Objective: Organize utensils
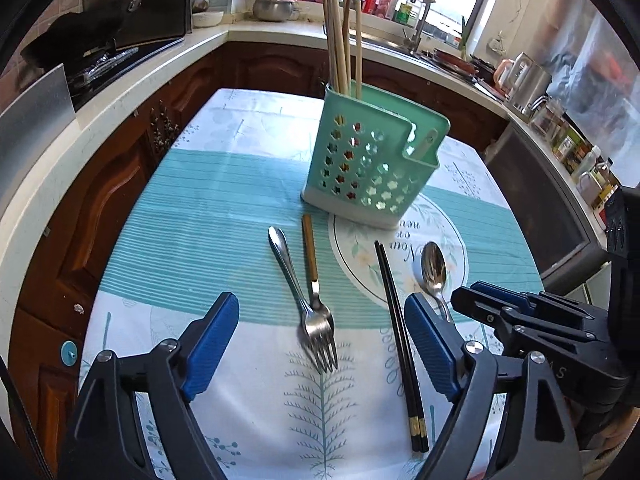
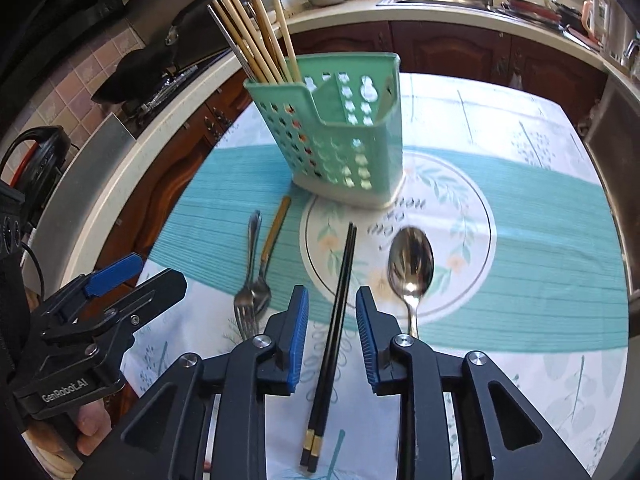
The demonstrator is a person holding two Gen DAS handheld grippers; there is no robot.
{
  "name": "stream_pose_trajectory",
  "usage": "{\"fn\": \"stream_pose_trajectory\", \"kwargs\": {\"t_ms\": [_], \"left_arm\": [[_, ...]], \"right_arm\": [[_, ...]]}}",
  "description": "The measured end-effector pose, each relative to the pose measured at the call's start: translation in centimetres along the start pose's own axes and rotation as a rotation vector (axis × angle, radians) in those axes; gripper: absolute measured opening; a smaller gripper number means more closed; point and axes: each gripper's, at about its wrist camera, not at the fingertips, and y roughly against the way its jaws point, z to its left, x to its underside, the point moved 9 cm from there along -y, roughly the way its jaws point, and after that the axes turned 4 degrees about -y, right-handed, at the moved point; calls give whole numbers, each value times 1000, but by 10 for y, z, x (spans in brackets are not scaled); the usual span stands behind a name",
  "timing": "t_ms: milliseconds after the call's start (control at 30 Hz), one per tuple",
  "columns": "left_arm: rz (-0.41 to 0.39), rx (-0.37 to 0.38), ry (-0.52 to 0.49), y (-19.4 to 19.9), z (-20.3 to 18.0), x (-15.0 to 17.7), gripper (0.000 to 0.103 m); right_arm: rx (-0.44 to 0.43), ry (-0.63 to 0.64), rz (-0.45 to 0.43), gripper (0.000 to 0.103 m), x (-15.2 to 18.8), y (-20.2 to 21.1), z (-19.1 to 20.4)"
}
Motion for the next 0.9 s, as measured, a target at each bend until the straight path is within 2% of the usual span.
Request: {"fn": "stream_pose_trajectory", "kwargs": {"t_ms": [133, 467, 600, 900], "left_arm": [[39, 14, -9, -6, -3, 8, 83], [179, 11, -28, -28, 6, 34, 83], [193, 37, -15, -31, 9, 38, 83], [207, 38, 23, -34, 22, 39, 80]], "right_arm": [[9, -4, 27, 31, 11, -8, -4], [34, 16, 110, 32, 35, -30, -7], [26, 29, 133, 32, 39, -41, -4], [57, 74, 200, 32, 48, -73, 4]]}}
